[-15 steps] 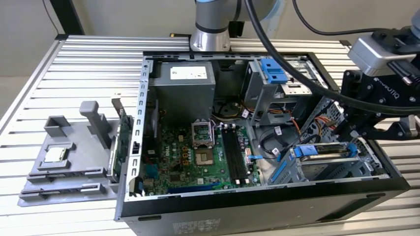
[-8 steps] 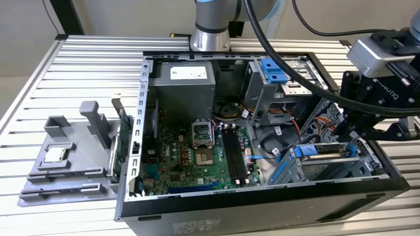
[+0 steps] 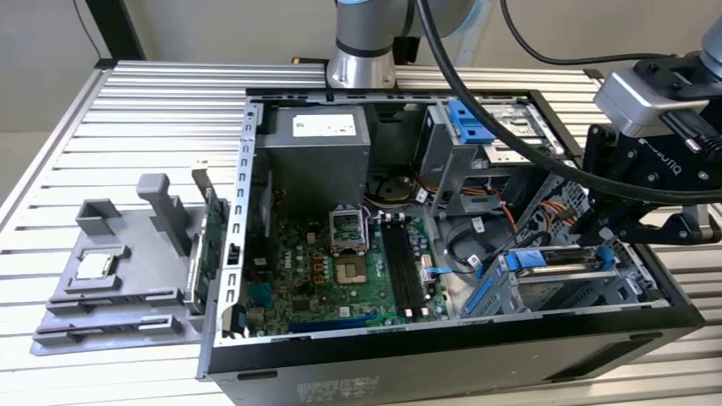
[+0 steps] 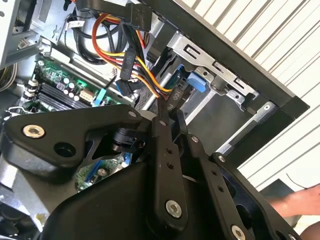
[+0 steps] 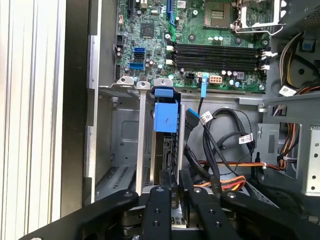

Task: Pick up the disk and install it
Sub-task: 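Insert the first disk wire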

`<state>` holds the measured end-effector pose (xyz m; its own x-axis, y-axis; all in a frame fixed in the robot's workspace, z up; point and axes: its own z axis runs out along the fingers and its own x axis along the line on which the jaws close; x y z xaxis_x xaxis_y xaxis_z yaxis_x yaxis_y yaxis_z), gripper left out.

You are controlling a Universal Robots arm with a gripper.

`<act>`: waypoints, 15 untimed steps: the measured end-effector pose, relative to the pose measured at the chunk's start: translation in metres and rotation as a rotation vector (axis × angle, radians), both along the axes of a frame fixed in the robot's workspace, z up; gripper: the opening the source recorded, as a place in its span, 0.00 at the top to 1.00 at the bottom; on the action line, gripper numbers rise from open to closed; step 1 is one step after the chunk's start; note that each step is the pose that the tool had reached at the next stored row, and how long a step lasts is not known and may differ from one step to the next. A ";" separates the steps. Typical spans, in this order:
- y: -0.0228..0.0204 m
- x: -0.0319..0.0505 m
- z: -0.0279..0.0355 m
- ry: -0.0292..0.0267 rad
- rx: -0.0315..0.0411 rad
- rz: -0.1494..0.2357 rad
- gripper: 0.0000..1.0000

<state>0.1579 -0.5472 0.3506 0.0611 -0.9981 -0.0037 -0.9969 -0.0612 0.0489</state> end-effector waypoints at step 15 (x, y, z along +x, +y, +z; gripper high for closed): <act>-0.0001 -0.0011 -0.0038 -0.0077 0.0066 -0.003 1.00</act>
